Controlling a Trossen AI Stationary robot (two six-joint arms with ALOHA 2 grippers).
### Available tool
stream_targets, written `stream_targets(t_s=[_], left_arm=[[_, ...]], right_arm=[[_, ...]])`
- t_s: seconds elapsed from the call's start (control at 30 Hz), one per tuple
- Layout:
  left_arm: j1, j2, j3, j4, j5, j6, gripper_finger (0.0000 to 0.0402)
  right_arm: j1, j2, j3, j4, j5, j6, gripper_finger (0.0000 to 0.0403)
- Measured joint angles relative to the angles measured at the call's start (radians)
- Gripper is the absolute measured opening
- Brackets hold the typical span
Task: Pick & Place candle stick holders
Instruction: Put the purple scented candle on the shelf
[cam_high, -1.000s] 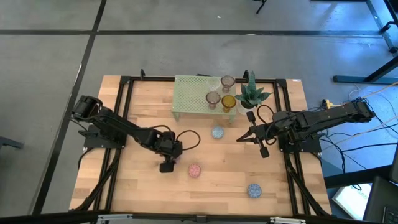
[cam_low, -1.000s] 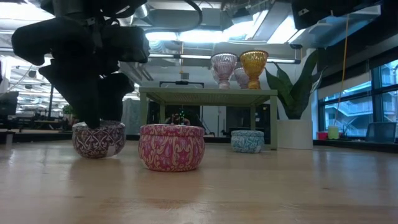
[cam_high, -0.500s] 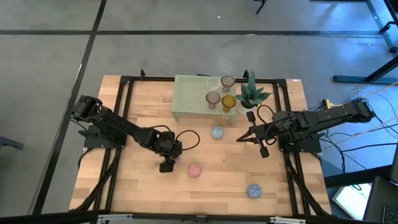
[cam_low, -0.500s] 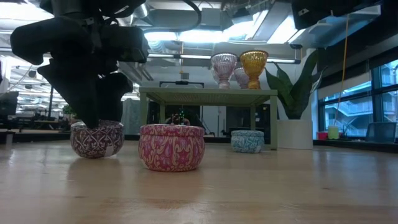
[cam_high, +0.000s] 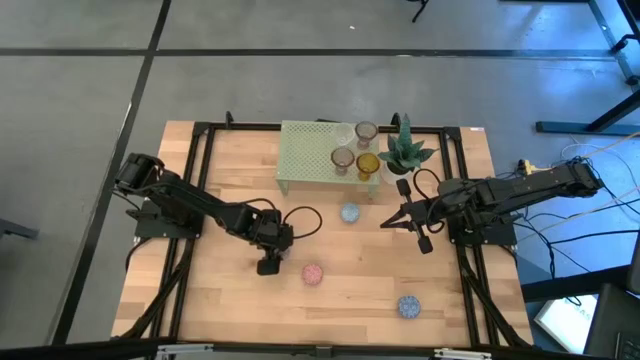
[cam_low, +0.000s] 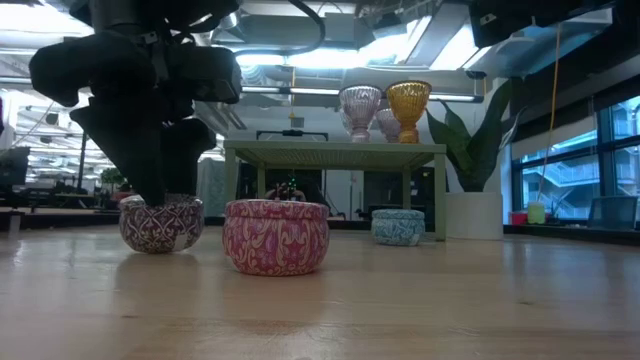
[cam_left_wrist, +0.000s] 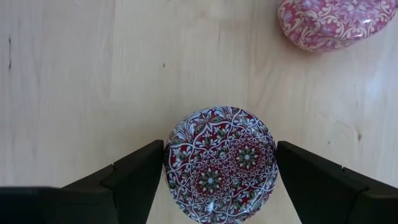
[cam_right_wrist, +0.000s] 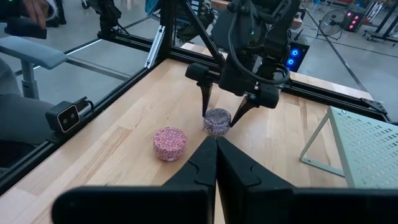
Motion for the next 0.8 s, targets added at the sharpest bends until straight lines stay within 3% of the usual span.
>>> stream_targets(t_s=[0.3, 0.8], left_arm=[[0.002, -0.005, 0.025, -0.010, -0.011, -0.017, 0.0306], [-0.013, -0.005, 0.025, -0.028, 0.035, -0.017, 0.0345]], right_arm=[[0.000, 0.000, 0.000, -0.001, 0.000, 0.000, 0.0007], [0.000, 0.000, 0.000, -0.001, 0.000, 0.000, 0.0007]])
